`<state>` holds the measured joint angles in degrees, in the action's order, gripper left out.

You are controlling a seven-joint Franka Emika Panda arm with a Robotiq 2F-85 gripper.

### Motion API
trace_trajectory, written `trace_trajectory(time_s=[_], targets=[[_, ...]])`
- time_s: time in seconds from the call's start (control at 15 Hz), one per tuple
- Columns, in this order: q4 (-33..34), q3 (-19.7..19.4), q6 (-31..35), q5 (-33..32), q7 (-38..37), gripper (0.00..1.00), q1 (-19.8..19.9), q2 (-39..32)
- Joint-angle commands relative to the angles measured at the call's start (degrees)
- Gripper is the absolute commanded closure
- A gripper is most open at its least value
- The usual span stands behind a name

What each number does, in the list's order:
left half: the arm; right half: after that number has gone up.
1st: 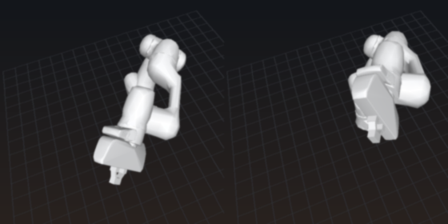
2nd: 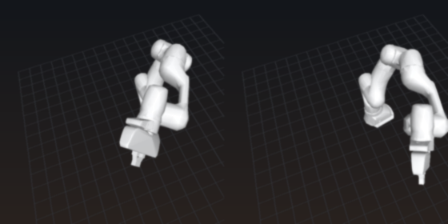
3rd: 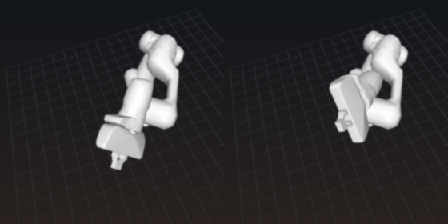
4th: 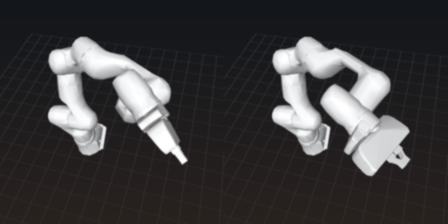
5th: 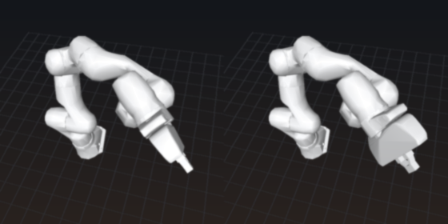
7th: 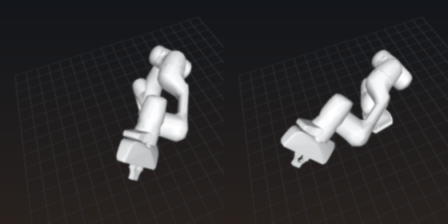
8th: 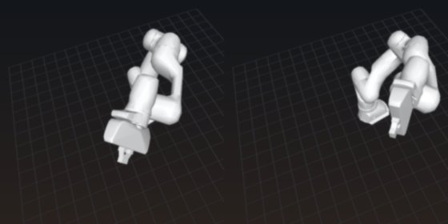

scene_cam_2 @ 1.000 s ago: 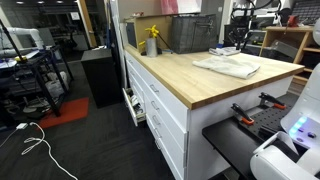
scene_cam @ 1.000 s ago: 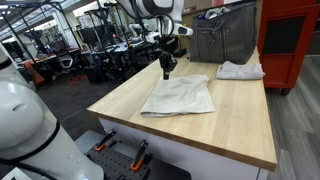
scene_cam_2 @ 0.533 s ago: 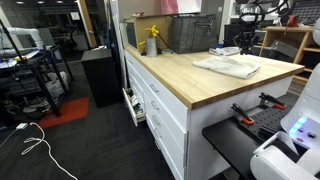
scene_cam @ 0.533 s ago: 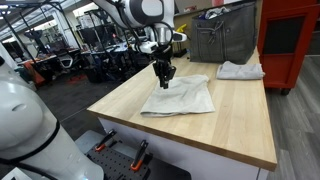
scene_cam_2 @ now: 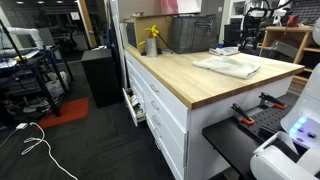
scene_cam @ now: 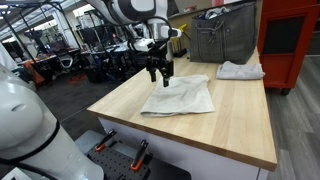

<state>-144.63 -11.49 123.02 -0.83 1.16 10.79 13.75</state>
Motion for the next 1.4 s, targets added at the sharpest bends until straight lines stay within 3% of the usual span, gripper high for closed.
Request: trace_trajectory(time_s=[0.0, 0.13, 0.8, 1.33], targets=[[-0.21, 0.18, -0.26, 0.04, 0.48, 0.08, 0.19, 0.28], [-0.35, 0.17, -0.34, 0.04, 0.85, 0.01, 0.17, 0.40], [-0.36, 1.31, 0.90, 0.39, -1.45, 0.00, -0.40, 0.72], [4.09, 7.87, 3.36, 0.92, -8.57, 0.00, -4.92, -1.91]])
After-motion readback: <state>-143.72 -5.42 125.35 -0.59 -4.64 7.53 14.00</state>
